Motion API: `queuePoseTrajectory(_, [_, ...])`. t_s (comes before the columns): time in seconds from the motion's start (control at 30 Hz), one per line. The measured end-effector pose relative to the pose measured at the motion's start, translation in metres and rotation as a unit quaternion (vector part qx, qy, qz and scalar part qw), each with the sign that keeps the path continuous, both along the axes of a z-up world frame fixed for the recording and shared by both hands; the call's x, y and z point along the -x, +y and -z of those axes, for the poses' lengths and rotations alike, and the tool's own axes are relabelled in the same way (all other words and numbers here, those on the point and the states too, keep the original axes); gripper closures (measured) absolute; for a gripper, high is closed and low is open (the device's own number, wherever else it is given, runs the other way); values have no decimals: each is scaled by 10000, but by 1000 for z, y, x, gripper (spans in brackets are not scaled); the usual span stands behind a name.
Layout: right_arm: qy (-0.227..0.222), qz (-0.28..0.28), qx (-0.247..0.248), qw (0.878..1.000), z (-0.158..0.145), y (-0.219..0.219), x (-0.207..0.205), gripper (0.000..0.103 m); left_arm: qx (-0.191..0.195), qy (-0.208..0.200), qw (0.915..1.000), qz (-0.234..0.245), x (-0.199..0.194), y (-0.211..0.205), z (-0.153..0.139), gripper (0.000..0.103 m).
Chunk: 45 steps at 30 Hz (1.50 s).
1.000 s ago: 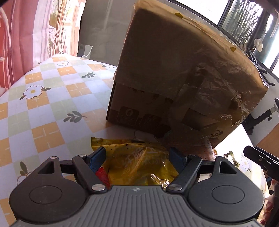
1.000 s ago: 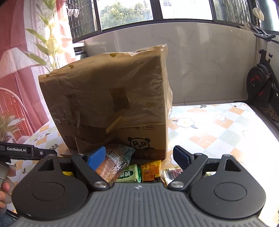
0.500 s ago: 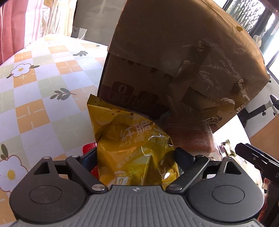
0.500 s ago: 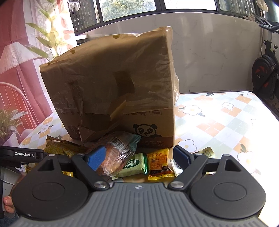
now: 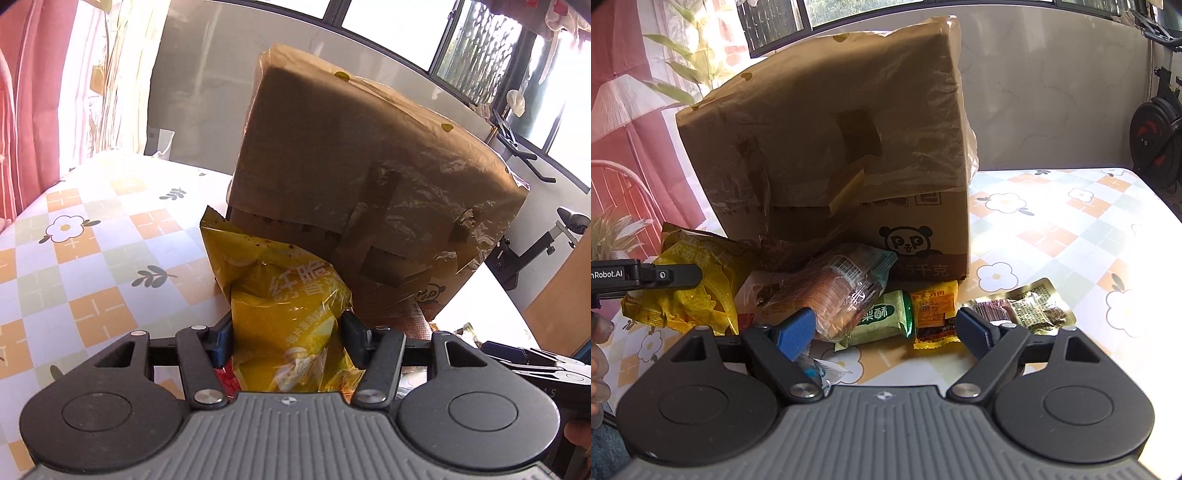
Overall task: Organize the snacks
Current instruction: 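Grasp the clear bread pack with the right gripper while the left holds the yellow bag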
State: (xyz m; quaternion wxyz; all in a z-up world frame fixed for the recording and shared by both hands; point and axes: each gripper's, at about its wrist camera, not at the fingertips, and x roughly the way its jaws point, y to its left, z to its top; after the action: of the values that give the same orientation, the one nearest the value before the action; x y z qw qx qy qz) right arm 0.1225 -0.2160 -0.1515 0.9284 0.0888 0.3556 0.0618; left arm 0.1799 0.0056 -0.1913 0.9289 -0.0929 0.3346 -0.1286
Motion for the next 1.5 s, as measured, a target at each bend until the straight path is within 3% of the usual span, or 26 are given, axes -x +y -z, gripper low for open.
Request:
queuePoseTrajectory(0.2, [147, -42, -320, 9994, 2, 8, -22, 20, -149, -94, 9994, -305, 3, 12, -6, 43])
queuePoseTrajectory(0.47, [447, -293, -297, 9981, 14, 33, -66, 26, -164, -100, 9987, -476, 0, 19, -5, 42])
queuePoseTrajectory(0.97, [862, -22, -893, 9923, 47, 38, -96, 20, -262, -60, 9982, -527, 6, 23, -6, 42])
queuePoseTrajectory(1.03, [866, 21, -994, 9913, 47, 36, -93, 23, -262, -61, 9983, -523, 7, 24, -6, 42])
queuePoseTrajectory(1.2, [670, -15, -1092, 9918, 34, 36, -74, 43, -270, -52, 9984, -500, 5, 26, -7, 42])
queuePoseTrajectory(1.37, [603, -395, -813, 9941, 15, 43, -51, 50, -383, -56, 9984, -410, 9, 21, -7, 42])
queuePoseTrajectory(1.5, [348, -690, 276, 9966, -4, 58, -27, 51, -641, -83, 9970, -435, 14, 19, -9, 42])
